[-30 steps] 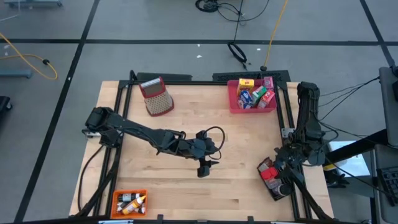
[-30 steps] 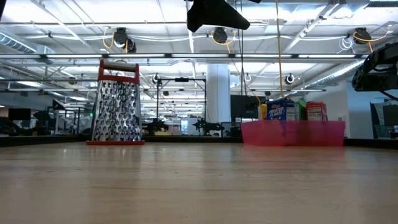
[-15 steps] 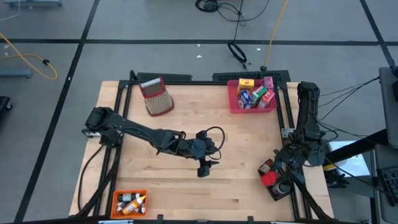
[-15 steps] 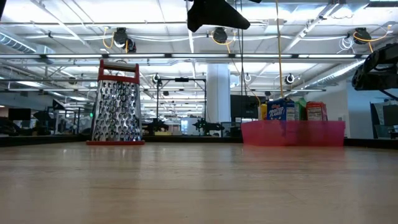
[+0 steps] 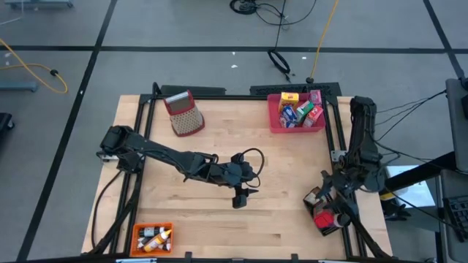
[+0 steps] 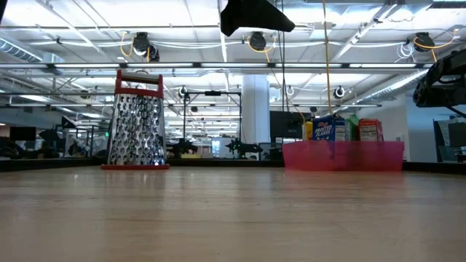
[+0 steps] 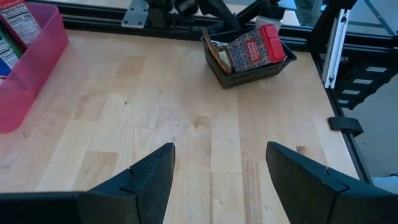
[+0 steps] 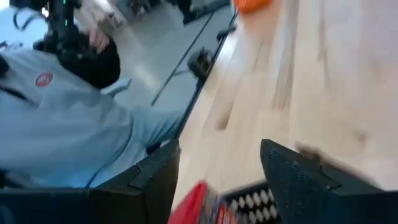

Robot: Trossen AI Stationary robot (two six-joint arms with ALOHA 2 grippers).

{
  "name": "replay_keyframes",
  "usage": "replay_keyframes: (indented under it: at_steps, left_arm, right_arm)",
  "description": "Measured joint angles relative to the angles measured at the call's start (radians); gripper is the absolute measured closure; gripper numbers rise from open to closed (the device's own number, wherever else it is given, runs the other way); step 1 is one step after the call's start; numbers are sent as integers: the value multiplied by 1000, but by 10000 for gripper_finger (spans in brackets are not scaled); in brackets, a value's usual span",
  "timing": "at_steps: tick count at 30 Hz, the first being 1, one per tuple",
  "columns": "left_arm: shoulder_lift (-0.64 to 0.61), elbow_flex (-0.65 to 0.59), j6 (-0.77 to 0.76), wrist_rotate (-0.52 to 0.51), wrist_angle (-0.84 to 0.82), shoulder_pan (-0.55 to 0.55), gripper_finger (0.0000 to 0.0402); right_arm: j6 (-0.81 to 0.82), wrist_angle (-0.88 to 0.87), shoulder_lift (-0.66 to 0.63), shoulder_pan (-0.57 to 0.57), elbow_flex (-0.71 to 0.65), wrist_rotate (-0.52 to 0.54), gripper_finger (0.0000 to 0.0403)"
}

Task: Pick & Place Kitchen Items
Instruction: Return to Home Position

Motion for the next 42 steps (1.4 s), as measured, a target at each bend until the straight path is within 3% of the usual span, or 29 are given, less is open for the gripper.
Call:
replay_keyframes:
  at_steps: [7,13,20,24,27,33,38,42]
  left_arm:
    - [0,0,0,0,1,0,146]
    - [0,0,5,0,0,0,146]
    - [0,0,37,-1,0,0,146]
    - [0,0,26,-56,8,0,146]
    - [0,0,64,-100,8,9,146]
    - [0,0,84,-110,55,64,146]
    - [-2,-52,79,-111,117,117,146]
    - [-14,-165,41,-95,216,152,146]
  right_arm:
    - [-87,17,3,-48,22,100,207]
    - [-114,192,59,-99,-17,48,222]
    - [-416,485,175,-214,-21,114,244]
    - [-523,665,224,-320,-21,124,258]
    - [-626,746,248,-400,-21,73,265]
    - [-765,776,270,-611,-21,61,278]
    - [-821,785,286,-817,-21,-128,291]
    - [-832,705,297,-986,-20,-189,303]
